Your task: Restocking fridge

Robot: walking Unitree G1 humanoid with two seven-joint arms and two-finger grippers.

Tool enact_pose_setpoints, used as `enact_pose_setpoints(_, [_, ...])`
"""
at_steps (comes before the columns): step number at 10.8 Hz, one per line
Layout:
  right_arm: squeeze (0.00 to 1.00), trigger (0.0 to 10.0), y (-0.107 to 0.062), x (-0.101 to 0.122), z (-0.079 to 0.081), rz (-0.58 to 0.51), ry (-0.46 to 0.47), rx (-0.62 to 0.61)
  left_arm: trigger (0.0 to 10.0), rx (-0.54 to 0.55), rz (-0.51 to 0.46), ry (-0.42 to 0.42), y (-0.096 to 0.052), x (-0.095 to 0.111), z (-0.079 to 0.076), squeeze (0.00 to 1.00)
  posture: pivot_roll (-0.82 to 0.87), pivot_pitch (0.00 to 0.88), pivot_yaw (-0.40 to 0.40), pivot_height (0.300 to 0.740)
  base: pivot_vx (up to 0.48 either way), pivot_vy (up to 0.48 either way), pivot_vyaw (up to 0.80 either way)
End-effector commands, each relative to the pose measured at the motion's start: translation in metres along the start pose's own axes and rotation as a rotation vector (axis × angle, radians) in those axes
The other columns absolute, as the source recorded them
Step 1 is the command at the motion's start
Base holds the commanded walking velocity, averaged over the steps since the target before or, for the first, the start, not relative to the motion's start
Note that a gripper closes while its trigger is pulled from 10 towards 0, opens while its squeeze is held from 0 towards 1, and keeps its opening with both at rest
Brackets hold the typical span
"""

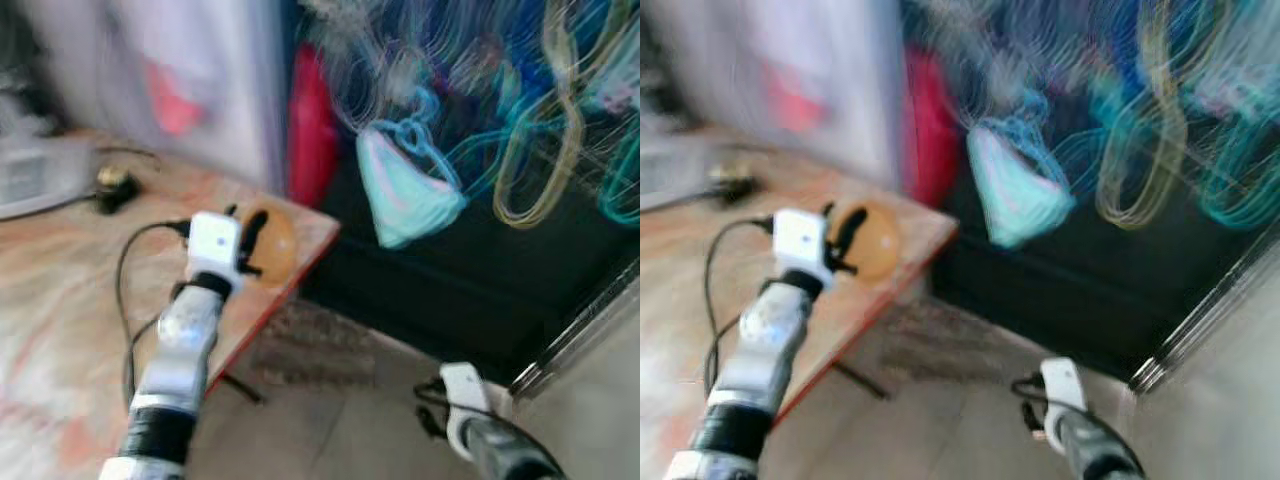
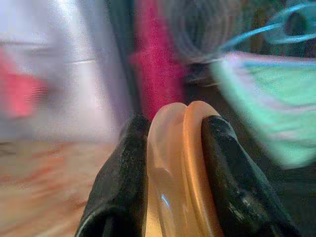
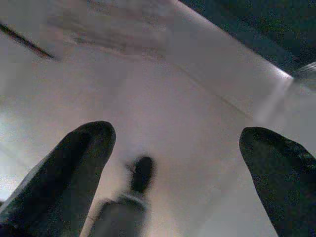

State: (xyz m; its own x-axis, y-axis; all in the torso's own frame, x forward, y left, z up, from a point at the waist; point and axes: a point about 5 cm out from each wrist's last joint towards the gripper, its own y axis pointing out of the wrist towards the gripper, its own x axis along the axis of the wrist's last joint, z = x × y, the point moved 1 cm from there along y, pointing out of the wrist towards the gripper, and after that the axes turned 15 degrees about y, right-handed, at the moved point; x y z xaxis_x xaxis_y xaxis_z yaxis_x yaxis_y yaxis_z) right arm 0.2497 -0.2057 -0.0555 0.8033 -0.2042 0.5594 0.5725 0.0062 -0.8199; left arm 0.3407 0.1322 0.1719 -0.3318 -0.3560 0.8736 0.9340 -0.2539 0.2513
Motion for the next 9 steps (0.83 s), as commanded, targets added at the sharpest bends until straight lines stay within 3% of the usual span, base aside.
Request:
enact_pose_setpoints(1, [0.00,10.0,0.001,0.004,0.005,-0.008,0.002,0.012,10.0,0.011,0.004,0.010,-0.003,-0.002,0.009,0.00,0.06,0.000,0.036,0.740,0.000,0.000,-0.79])
enact_pose_setpoints(7, [0.00,10.0,0.001,0.002,0.007,-0.004,0.015,0.012,10.0,-0.035,0.018,0.003,-0.006,-0.005,0.005,0.00,0.05,0.000,0.049,0.740,0.000,0.000,-0.79])
enact_pose_setpoints(8, [0.00,10.0,0.001,0.001,0.007,-0.003,0.015,0.013,10.0,-0.031,0.039,-0.001,-0.007,-0.010,0.007,0.00,0.05,0.000,0.056,0.740,0.000,0.000,-0.79])
enact_pose_setpoints(9, [0.00,10.0,0.001,-0.001,0.008,0.002,0.016,0.016,10.0,0.029,0.170,-0.075,-0.013,-0.039,0.014,0.00,0.04,0.000,0.059,0.740,0.000,0.000,-0.79])
